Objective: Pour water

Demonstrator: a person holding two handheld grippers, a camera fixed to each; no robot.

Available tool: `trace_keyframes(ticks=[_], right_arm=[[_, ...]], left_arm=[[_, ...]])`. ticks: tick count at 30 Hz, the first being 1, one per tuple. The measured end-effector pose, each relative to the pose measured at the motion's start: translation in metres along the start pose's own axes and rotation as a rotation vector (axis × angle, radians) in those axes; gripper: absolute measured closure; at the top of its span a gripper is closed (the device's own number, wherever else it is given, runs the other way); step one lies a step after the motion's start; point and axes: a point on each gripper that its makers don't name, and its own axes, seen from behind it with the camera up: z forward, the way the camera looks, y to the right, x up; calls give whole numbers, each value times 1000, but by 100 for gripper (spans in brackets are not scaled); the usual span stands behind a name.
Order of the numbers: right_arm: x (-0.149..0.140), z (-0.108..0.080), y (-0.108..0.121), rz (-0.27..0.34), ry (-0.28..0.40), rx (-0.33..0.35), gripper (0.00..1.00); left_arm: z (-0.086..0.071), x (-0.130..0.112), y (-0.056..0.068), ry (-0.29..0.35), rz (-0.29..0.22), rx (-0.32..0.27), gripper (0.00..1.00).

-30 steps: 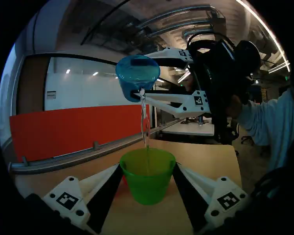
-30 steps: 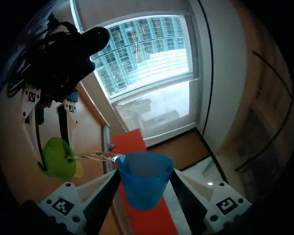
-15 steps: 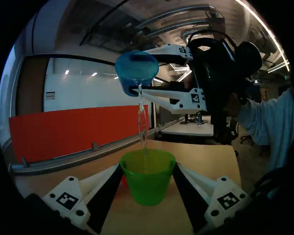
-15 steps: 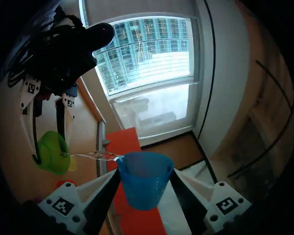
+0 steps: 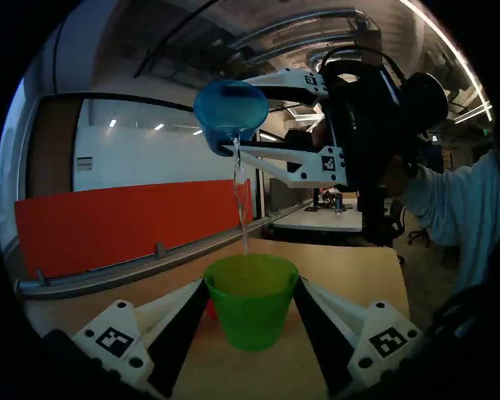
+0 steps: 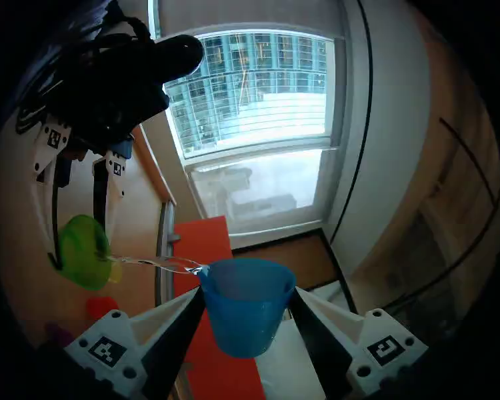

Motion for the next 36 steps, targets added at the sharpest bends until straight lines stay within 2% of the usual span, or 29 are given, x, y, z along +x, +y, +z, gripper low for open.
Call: trace_keyframes(ticks=[36], right_arm=[[15,-3,14,-191,3,-20,11]], left_arm=[[3,5,6,10,-3,-13,14]])
